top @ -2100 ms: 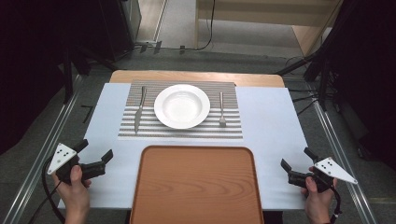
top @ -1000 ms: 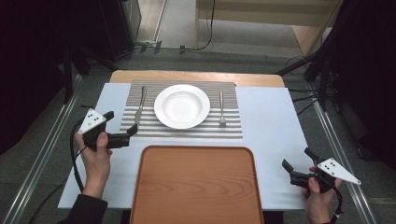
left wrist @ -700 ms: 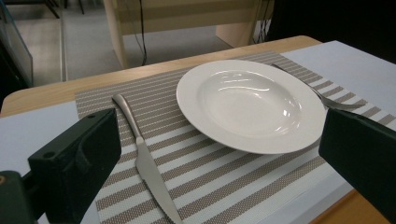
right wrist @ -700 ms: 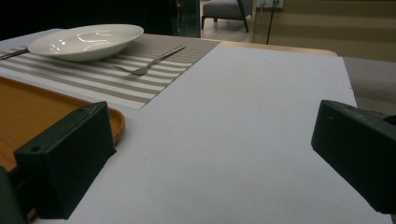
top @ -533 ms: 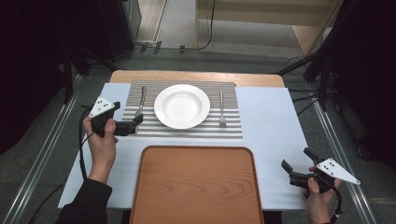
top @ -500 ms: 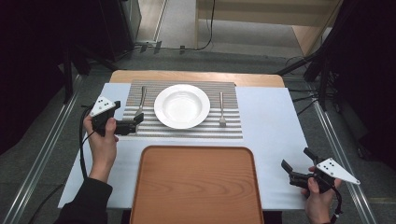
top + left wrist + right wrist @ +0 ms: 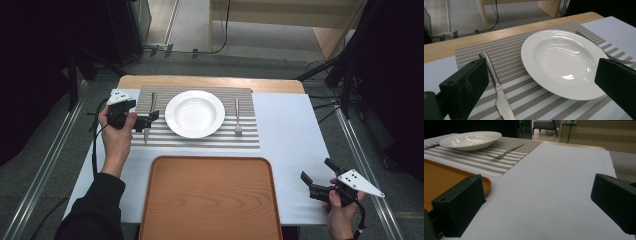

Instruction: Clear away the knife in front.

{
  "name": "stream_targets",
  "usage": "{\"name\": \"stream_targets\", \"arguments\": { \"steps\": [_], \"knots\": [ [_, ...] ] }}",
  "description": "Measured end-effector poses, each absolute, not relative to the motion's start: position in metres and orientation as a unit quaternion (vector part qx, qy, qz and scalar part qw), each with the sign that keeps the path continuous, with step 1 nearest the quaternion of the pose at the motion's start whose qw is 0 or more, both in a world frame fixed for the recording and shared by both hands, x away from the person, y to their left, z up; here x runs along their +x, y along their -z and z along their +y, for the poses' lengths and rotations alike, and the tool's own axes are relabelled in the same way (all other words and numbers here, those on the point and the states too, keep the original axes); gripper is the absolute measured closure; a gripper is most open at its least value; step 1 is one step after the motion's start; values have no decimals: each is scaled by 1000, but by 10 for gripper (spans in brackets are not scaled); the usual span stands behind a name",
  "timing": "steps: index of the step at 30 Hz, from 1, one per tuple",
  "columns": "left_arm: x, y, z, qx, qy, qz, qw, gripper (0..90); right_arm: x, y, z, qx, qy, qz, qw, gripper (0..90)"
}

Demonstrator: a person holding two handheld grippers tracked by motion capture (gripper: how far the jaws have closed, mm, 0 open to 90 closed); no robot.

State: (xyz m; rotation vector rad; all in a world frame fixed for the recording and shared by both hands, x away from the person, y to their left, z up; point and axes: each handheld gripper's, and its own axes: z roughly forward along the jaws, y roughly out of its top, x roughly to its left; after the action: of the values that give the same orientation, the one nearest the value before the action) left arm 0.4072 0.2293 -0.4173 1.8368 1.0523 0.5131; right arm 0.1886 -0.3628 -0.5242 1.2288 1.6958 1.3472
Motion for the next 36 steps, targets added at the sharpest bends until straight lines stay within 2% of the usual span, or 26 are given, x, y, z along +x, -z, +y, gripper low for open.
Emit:
{"name": "stream_targets", "arguments": {
  "steps": [2,6,9,14,23,28,29,31,36],
  "knots": [
    [419,421,229,739,-204,453,455,72,189,524,-363,468,-512,645,321,0],
    [431,425,228,737,-197,472,442,138,189,524,-363,467,-511,646,322,0],
    [442,429,226,739,-200,487,420,231,189,524,-362,468,-511,645,323,0],
    [461,437,220,745,-197,507,386,325,189,524,-363,470,-511,644,322,0],
    [482,451,210,754,-204,541,312,390,189,524,-362,469,-509,646,323,0],
    [490,457,212,754,-201,558,284,477,189,525,-361,469,-508,646,323,0],
    [491,457,213,756,-217,557,267,537,189,525,-361,468,-507,647,324,0],
    [492,457,214,755,-224,558,263,601,190,525,-361,468,-507,647,324,0],
    [500,464,215,763,-188,561,261,631,190,525,-361,469,-505,648,325,0]
  ]
}}
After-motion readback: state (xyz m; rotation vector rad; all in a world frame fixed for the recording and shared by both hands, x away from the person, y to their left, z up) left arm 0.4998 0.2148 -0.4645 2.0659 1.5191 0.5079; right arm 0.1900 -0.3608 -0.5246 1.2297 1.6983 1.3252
